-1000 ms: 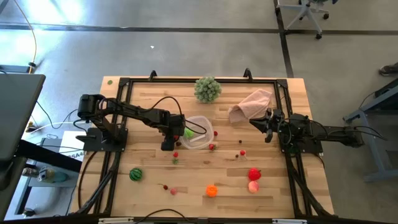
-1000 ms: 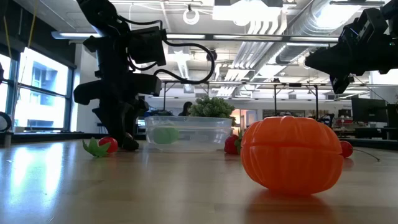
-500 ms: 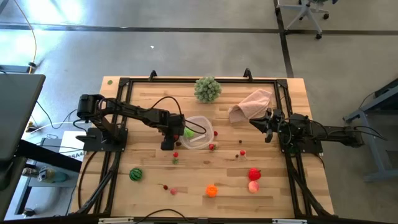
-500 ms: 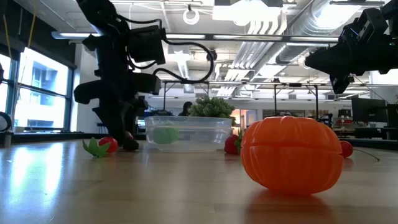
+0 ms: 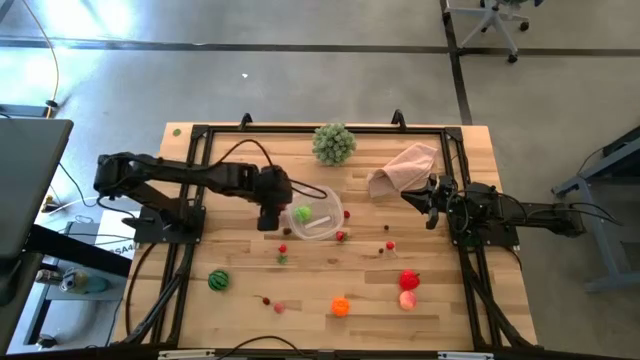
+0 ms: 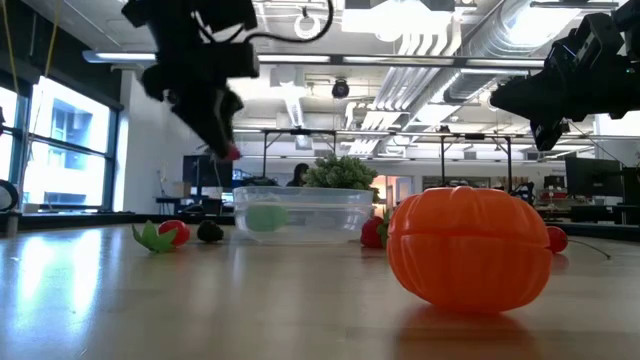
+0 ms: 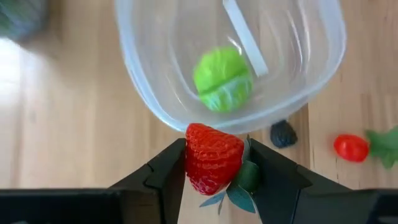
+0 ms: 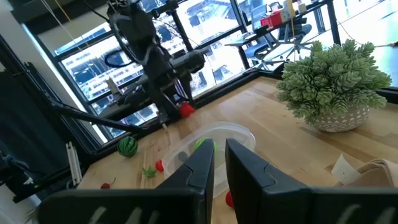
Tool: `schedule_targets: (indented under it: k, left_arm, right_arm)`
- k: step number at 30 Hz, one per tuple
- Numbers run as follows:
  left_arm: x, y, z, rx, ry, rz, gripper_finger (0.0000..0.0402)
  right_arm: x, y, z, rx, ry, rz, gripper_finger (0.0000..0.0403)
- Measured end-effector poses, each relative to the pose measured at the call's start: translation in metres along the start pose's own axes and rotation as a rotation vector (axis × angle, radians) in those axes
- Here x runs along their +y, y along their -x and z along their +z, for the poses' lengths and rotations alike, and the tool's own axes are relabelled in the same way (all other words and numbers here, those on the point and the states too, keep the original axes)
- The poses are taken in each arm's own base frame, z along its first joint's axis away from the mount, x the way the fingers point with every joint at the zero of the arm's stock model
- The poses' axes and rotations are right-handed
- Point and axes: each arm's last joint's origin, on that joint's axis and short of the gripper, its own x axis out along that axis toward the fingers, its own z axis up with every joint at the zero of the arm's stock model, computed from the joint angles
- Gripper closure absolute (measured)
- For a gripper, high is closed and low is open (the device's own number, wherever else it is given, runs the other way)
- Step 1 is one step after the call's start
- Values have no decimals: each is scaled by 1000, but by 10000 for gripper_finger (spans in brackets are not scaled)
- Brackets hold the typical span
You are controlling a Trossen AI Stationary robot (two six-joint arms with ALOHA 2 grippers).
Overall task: Pick and placing Produce into tupperware
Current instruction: Put the red strawberry into the transparent bin
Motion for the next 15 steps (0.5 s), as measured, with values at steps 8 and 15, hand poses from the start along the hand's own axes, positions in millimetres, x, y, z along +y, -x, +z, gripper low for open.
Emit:
schedule_targets:
  k: [8, 15]
  left_arm:
    - [6, -1, 35, -52, -63, 21, 252]
    - [6, -39, 52, 42, -116, 2, 252]
  right_arm:
    - [0, 0, 0, -1, 0, 0, 373]
    - [0, 0, 0, -1, 0, 0, 373]
